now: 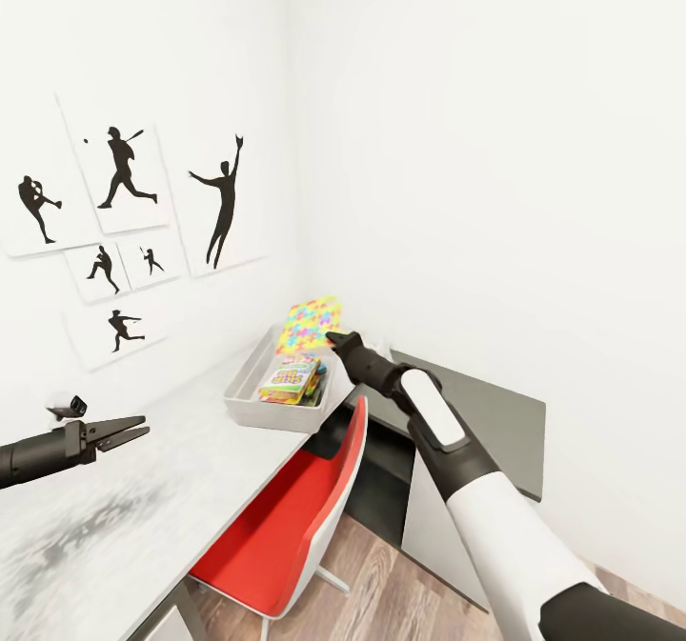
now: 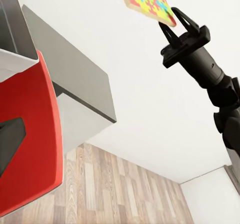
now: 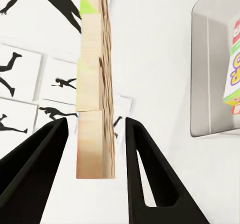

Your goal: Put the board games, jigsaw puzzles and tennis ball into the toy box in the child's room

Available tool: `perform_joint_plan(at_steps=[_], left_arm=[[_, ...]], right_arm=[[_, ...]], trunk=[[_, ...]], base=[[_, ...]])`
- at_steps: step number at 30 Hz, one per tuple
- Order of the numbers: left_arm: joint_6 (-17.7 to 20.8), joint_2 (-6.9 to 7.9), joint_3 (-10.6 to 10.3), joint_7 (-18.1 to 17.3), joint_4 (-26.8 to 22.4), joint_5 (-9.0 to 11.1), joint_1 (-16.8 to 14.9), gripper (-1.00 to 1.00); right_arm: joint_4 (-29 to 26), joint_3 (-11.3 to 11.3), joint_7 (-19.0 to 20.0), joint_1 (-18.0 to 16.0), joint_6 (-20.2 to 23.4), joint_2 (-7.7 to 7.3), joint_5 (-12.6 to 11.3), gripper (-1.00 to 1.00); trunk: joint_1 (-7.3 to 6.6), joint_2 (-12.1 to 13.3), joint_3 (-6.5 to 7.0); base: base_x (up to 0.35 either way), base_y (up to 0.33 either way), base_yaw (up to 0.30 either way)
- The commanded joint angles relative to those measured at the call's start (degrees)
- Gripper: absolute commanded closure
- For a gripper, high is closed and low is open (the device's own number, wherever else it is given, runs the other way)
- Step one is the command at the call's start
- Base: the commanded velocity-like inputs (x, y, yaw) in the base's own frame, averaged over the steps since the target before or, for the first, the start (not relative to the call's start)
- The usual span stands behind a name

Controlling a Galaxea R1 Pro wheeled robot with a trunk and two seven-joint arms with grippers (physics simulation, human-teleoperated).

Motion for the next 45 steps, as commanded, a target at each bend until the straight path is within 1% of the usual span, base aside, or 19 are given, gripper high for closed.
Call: perform_joint_plan(at_steps=[1,3,5,7,8,9,10,12,14,17,21,29,39,45], left_arm=[[0.6,0.02,0.0,-0.2,0.0,0.0,0.0,-1.0],[0.6,0.02,0.0,-0.2,0.0,0.0,0.0,-1.0],[0.6,0.02,0.0,-0.2,0.0,0.0,0.0,-1.0],[0.6,0.02,0.0,-0.2,0.0,0.0,0.0,-1.0],[0.6,0.02,0.0,-0.2,0.0,0.0,0.0,-1.0],[0.6,0.02,0.0,-0.2,0.0,0.0,0.0,-1.0],[0.6,0.02,0.0,-0.2,0.0,0.0,0.0,-1.0],[0.6,-0.03,0.0,-0.2,0.0,0.0,0.0,-1.0],[0.6,-0.05,-0.1,-0.1,0.0,0.0,0.0,-1.0],[0.6,-0.07,-0.1,-0.1,0.0,0.0,0.0,-1.0],[0.6,-0.07,-0.1,-0.1,0.0,0.0,0.0,-1.0],[0.6,-0.07,-0.1,-0.1,0.0,0.0,0.0,-1.0],[0.6,-0.07,-0.1,0.0,0.0,0.0,0.0,-1.0],[0.6,-0.98,-0.1,0.1,0.0,0.0,0.0,-1.0]], right_arm=[[-0.1,0.0,-0.1,0.0,0.0,0.0,-0.8,1.0],[-0.2,0.1,1.1,0.2,0.0,0.0,-1.2,1.0],[-0.2,0.3,1.2,0.1,0.3,0.0,-1.3,1.0],[-0.2,0.4,-0.7,-0.2,1.7,0.0,-1.3,1.0],[0.1,0.3,-2.4,-0.3,3.3,0.0,-1.3,1.0],[0.2,0.2,-3.2,-0.4,4.3,0.0,-1.3,1.0],[0.6,0.0,-4.4,-0.4,6.4,0.0,-1.4,1.0],[0.8,-0.8,-5.4,-0.4,9.2,0.0,-1.5,1.0],[0.7,-1.9,-5.3,-0.2,9.7,0.0,-1.5,1.0],[0.4,-3.1,-4.0,0.1,7.2,0.0,-1.6,1.0],[0.3,-3.3,-3.5,0.2,5.8,0.0,-1.6,1.0],[0.2,-3.6,-3.4,0.3,5.2,0.0,-1.5,1.0],[0.2,-3.7,-3.3,0.3,5.2,0.0,-1.5,1.0],[0.2,-3.8,-3.3,0.3,5.2,0.0,-1.5,1.0]], trunk=[[0.04,-0.1,-0.14],[0.04,-0.1,-0.14],[0.04,-0.1,-0.14],[0.04,-0.1,-0.14],[0.04,-0.1,-0.14],[0.04,-0.1,-0.14],[0.04,-0.1,-0.14],[0.04,-0.1,-0.14],[0.04,-0.1,-0.14],[0.04,-0.1,-0.14],[0.04,-0.1,-0.14],[0.04,-0.1,-0.13],[0.04,-0.1,-0.06],[0.04,-0.1,-0.05]], base=[[0.0,0.0,0.0],[0.0,0.0,0.0],[0.0,0.0,0.0],[0.0,0.0,0.0],[0.006,0.0,0.0],[0.024,0.0,0.0],[0.09,0.0,0.0],[0.167,0.0,0.0],[0.169,0.0,0.0],[0.07,0.0,0.0],[0.019,0.0,0.0],[0.044,0.0,0.015],[0.04,0.0,0.201],[0.178,-0.051,0.03]])
